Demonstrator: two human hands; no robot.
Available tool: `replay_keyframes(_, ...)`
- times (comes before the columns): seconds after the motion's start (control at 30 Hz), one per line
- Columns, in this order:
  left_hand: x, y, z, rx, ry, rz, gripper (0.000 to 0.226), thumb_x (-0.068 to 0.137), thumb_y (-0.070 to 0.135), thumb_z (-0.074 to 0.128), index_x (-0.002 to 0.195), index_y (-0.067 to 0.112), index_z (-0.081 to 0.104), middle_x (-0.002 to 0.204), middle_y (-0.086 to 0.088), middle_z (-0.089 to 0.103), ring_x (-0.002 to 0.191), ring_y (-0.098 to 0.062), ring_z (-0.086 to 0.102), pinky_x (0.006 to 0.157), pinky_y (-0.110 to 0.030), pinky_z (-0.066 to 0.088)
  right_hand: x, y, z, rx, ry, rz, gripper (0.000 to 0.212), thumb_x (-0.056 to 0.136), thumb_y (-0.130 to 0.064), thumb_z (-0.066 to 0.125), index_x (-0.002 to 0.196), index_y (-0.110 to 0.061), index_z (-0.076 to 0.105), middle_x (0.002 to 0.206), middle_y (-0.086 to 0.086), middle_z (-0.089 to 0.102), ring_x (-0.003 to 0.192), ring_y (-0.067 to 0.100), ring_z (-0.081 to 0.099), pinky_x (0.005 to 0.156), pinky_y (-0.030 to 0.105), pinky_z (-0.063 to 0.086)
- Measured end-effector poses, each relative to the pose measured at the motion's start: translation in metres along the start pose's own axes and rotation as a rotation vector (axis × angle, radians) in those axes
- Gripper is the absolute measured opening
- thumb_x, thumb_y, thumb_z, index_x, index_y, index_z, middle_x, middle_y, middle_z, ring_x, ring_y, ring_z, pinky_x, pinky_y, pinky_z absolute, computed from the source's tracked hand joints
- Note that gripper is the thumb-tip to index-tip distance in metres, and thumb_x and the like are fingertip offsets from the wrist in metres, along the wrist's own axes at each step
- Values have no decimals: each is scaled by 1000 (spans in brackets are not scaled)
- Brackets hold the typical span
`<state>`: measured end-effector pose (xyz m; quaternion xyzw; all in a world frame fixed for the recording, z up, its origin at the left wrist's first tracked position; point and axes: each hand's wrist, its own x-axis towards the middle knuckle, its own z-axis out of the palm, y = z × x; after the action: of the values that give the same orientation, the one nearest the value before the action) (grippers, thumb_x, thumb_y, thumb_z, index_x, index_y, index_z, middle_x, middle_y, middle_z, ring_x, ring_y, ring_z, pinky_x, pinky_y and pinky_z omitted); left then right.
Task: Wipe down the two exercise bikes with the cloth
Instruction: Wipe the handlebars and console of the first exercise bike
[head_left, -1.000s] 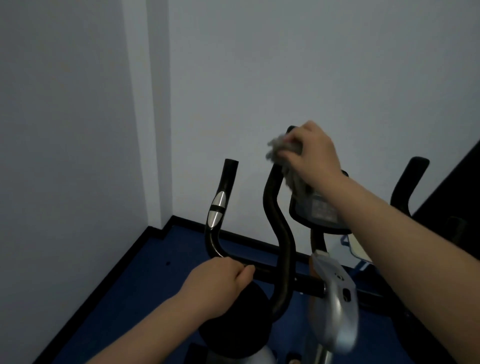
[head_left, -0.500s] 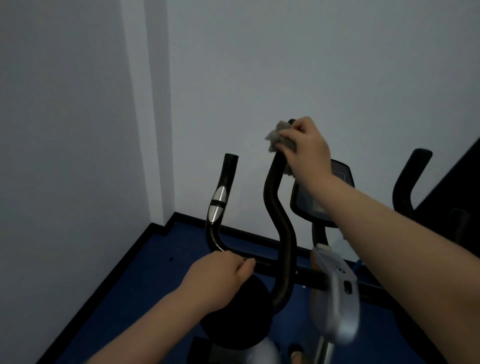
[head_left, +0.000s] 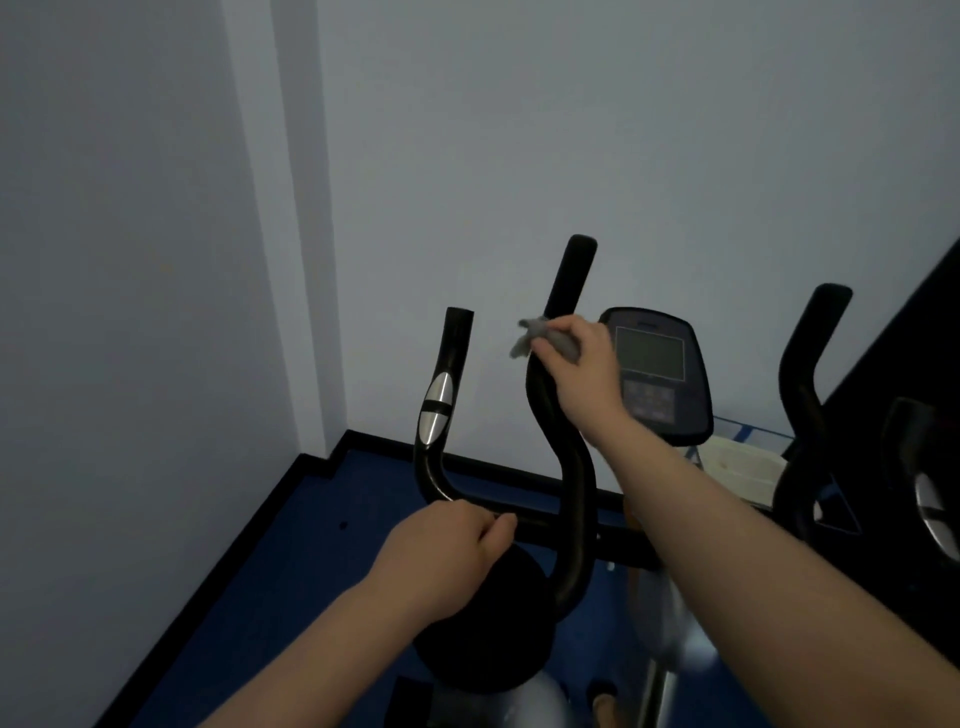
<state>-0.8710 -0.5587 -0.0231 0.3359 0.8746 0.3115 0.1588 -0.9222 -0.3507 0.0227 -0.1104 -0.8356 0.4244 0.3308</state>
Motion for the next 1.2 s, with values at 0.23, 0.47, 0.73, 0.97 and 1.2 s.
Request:
replay_keyframes(0.23, 0, 2, -1, 9, -8, 1, 48, 101, 44, 38, 64, 14, 49, 62, -1, 53, 56, -14, 51, 54, -30, 37, -27, -1, -37, 130, -149, 154, 3, 88, -15, 70, 89, -17, 69, 81, 3, 67, 71, 14, 64, 66, 28, 53)
replay_keyframes(0.47, -2, 1, -2, 43, 13, 25, 51, 101, 45, 37, 63, 14, 50, 58, 2, 50, 54, -14, 50, 55, -32, 38, -74, 14, -30, -72, 36, 102, 17, 90, -25, 68, 105, -31, 72, 87, -2, 60, 78, 4, 59, 72, 8, 43)
replay_keyframes(0.73, 3, 2, -3, 26, -22, 30, 51, 101, 43, 39, 60, 15, 49, 55, 3, 49, 49, -11, 47, 52, -30, 35, -78, -2, -38, -193, -11, 50, 20, 86, -23, 73, 106, -24, 73, 89, -10, 52, 80, -3, 52, 70, 5, 37)
replay_keyframes(0.97, -1, 0, -4, 27, 9, 77, 48, 101, 43, 36, 64, 16, 52, 60, 2, 55, 58, -16, 55, 59, -34, 42, -148, -5, -36, -187, 43, 32, 20, 83, -21, 74, 101, -31, 72, 95, -9, 51, 87, -1, 53, 74, 4, 41)
replay_keyframes(1.2, -1, -5, -4, -75, -2, 92, 49, 101, 40, 40, 60, 14, 44, 53, 4, 45, 46, -7, 41, 50, -26, 32, -125, -5, -29, -45, 254, 139, 16, 86, -17, 72, 101, -23, 70, 95, -2, 57, 84, -10, 55, 73, 4, 40)
